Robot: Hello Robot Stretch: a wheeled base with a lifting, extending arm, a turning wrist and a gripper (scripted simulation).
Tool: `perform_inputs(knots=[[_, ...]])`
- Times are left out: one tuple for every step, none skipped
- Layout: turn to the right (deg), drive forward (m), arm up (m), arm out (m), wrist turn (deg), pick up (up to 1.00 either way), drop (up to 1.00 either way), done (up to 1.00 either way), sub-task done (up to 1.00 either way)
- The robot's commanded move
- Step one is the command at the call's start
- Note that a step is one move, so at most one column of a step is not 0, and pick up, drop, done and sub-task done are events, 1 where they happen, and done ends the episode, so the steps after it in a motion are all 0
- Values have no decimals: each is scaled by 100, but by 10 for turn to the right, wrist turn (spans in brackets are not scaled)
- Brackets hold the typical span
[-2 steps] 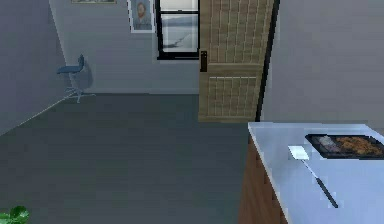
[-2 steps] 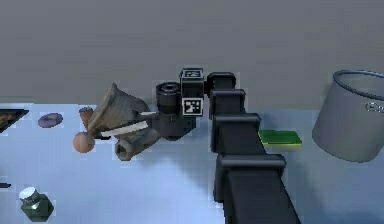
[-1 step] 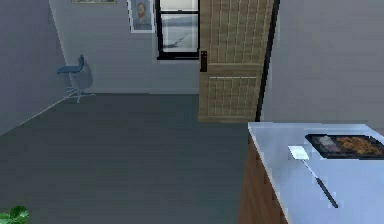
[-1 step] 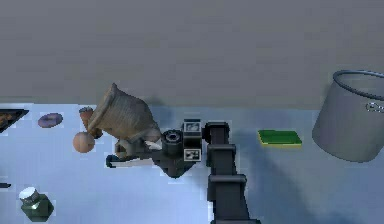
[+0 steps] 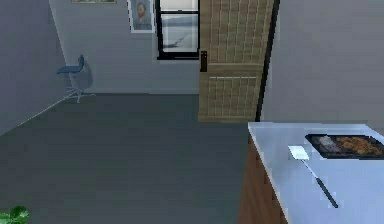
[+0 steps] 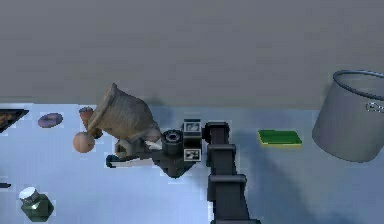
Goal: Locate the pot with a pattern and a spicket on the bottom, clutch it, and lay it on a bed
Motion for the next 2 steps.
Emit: perform_inputs(knots=[[0, 0, 10, 0, 0, 0, 0, 0, 0], [0, 0, 0, 0, -450, 0, 0, 0, 0]])
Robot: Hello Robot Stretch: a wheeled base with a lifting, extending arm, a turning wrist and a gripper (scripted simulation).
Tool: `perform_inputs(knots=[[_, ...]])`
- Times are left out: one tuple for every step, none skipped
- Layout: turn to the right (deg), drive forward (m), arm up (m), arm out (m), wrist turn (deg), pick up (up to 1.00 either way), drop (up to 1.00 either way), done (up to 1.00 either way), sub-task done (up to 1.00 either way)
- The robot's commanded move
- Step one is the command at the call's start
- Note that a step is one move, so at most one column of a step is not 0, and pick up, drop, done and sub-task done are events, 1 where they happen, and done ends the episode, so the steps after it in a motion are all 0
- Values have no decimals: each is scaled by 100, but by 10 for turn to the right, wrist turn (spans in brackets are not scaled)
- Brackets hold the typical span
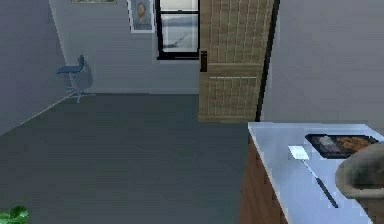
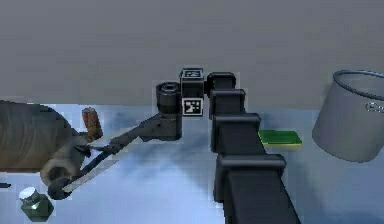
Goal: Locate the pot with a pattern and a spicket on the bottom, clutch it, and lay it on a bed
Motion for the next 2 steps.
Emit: perform_inputs(knots=[[0, 0, 0, 0, -360, 0, 0, 0, 0], [0, 0, 0, -18, 0, 0, 0, 0, 0]])
